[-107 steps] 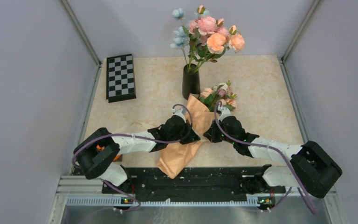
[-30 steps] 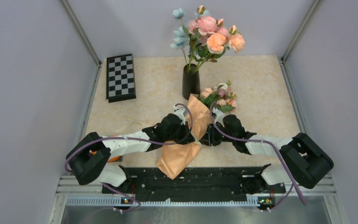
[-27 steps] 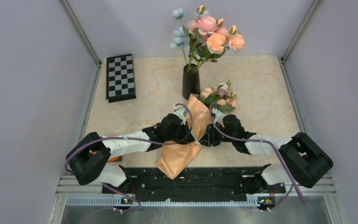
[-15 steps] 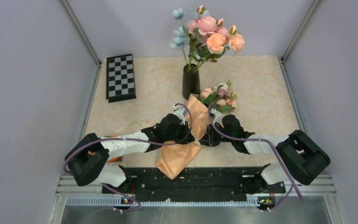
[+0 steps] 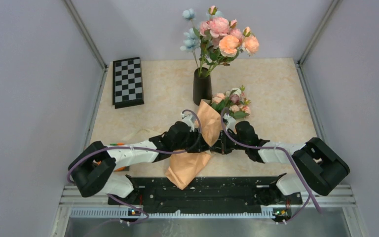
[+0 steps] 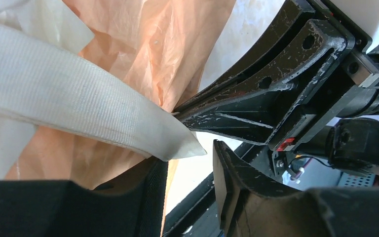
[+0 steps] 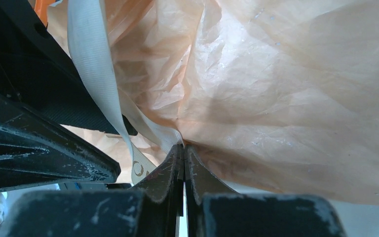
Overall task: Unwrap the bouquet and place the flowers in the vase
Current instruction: Untie the ribbon from the wrapping paper.
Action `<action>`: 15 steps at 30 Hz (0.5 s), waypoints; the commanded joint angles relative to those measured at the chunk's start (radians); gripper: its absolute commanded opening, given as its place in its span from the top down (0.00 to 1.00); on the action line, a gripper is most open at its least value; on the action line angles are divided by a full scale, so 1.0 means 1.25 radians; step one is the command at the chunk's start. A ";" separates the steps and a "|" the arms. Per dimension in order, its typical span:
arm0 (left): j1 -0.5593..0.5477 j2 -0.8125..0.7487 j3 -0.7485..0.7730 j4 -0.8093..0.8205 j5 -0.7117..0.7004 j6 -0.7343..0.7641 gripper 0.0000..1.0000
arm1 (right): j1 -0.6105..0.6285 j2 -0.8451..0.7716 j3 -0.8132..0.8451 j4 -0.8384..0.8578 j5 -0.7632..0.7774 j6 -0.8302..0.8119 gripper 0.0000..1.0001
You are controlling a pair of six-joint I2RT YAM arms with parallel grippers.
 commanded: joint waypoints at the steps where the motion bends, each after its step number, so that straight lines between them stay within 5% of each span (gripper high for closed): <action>1: -0.002 0.011 -0.021 0.068 0.025 -0.063 0.56 | -0.001 -0.008 0.010 0.046 0.007 0.002 1.00; 9: -0.026 0.034 -0.017 0.056 0.011 -0.092 0.52 | 0.000 -0.012 0.009 0.049 0.010 0.003 1.00; 15: -0.034 0.049 -0.004 0.042 -0.003 -0.096 0.67 | 0.000 -0.019 0.007 0.050 0.014 0.003 1.00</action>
